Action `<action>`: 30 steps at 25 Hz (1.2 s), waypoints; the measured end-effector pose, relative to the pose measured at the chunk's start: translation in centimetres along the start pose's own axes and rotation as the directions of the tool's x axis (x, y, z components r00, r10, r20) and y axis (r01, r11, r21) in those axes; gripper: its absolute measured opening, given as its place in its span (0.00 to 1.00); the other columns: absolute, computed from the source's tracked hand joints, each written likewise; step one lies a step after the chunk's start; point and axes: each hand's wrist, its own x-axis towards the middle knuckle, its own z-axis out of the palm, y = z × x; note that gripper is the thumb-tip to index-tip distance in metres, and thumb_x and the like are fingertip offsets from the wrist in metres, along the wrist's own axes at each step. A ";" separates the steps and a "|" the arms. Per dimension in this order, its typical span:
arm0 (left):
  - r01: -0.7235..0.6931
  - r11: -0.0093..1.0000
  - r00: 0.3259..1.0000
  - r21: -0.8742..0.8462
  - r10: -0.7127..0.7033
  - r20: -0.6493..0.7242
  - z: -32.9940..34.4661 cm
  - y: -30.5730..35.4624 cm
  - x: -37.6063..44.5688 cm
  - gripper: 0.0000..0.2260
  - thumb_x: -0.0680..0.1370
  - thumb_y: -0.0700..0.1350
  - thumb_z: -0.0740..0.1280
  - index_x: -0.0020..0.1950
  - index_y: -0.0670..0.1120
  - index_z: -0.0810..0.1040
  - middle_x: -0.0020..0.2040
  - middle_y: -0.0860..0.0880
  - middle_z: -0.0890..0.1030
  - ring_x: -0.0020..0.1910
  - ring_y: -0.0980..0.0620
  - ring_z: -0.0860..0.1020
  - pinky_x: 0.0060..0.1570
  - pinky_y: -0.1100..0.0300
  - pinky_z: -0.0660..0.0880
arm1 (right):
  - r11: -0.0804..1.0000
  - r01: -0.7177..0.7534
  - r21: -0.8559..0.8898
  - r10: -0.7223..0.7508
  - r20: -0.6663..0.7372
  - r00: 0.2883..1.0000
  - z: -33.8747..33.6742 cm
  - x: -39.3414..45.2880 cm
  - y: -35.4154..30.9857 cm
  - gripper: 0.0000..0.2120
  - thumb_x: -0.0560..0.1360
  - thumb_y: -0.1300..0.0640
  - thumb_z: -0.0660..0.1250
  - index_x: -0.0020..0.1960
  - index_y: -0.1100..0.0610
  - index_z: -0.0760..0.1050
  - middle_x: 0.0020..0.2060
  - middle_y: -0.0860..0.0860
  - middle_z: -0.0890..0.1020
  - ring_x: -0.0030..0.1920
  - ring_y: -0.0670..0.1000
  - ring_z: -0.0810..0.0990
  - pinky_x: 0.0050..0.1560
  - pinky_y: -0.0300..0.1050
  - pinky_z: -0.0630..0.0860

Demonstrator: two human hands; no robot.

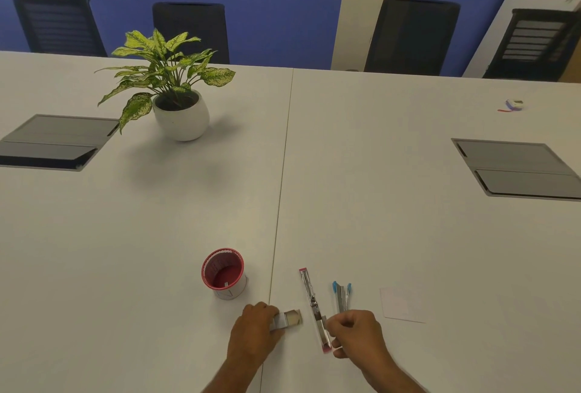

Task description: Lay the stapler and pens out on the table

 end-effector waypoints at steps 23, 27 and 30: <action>-0.265 0.939 0.955 -0.220 0.224 -0.193 -2.0 7.2 -1.6 0.19 0.65 0.61 0.65 0.47 0.52 0.85 0.40 0.57 0.84 0.37 0.56 0.79 0.38 0.71 0.72 | 0.853 0.188 -0.486 -0.278 -0.119 0.953 -0.4 0.8 -1.8 0.08 0.65 0.54 0.69 0.28 0.45 0.78 0.26 0.42 0.80 0.33 0.46 0.82 0.40 0.40 0.81; -0.272 0.942 0.952 -0.195 0.233 -0.200 -2.2 7.3 -1.4 0.20 0.66 0.62 0.64 0.49 0.52 0.85 0.42 0.56 0.84 0.39 0.55 0.79 0.39 0.71 0.72 | 0.853 0.204 -0.480 -0.293 -0.118 0.949 -0.5 1.1 -1.2 0.07 0.67 0.55 0.68 0.36 0.50 0.85 0.30 0.44 0.84 0.35 0.47 0.82 0.41 0.42 0.81; -0.286 0.937 0.949 -0.198 0.249 -0.195 -2.7 7.5 -1.3 0.22 0.67 0.61 0.64 0.54 0.52 0.84 0.47 0.55 0.84 0.45 0.54 0.79 0.45 0.69 0.73 | 0.919 0.212 -0.333 -0.293 -0.216 0.932 -1.1 0.8 -1.3 0.07 0.68 0.59 0.70 0.35 0.48 0.82 0.31 0.47 0.84 0.34 0.46 0.81 0.38 0.41 0.77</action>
